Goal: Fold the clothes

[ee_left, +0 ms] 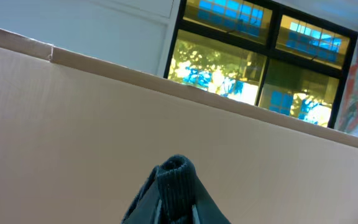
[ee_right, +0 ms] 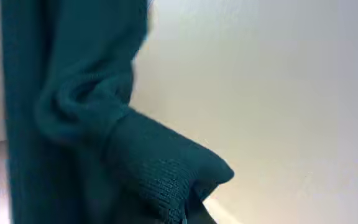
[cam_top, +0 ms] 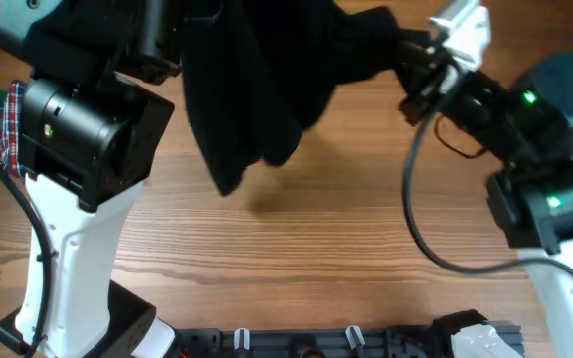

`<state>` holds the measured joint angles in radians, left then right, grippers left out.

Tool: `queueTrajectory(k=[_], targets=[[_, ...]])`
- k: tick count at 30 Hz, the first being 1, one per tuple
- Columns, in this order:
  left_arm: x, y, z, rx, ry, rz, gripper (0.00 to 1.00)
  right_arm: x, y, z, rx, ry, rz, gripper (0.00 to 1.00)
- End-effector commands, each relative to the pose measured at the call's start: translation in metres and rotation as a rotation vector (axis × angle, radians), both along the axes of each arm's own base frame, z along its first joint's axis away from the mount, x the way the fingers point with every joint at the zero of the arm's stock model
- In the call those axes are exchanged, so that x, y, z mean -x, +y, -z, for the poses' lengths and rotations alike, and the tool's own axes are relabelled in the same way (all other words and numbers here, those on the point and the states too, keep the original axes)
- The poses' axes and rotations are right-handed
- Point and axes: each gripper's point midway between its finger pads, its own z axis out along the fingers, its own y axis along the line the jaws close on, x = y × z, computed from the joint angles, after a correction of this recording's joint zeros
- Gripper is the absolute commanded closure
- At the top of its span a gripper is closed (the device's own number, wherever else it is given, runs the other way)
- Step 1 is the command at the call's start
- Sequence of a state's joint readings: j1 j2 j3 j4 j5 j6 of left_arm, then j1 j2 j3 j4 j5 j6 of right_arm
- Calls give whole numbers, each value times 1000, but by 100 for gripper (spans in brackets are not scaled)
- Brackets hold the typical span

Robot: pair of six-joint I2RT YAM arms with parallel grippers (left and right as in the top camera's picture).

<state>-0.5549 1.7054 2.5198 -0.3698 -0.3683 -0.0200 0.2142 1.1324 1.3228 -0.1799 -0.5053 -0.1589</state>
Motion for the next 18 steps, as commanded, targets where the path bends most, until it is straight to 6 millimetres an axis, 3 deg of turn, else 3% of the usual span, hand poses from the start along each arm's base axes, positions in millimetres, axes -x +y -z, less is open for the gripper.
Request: queueTrajectory(k=[1, 4, 6, 12, 18], targets=[[4, 7, -5, -5, -13, -36, 89, -4, -72, -40, -25, -131, 359, 96], [2, 8, -1, -23, 4, -51, 88, 12, -116, -83, -138, -259, 512, 96], [0, 6, 6, -39, 29, -51, 88, 17, -128, -92, -147, -287, 537, 96], [-2, 9, 10, -42, 49, -71, 87, 7, -134, -78, -133, -233, 558, 96], [2, 12, 5, -30, 32, -70, 87, -20, -137, -56, -108, -165, 577, 96]])
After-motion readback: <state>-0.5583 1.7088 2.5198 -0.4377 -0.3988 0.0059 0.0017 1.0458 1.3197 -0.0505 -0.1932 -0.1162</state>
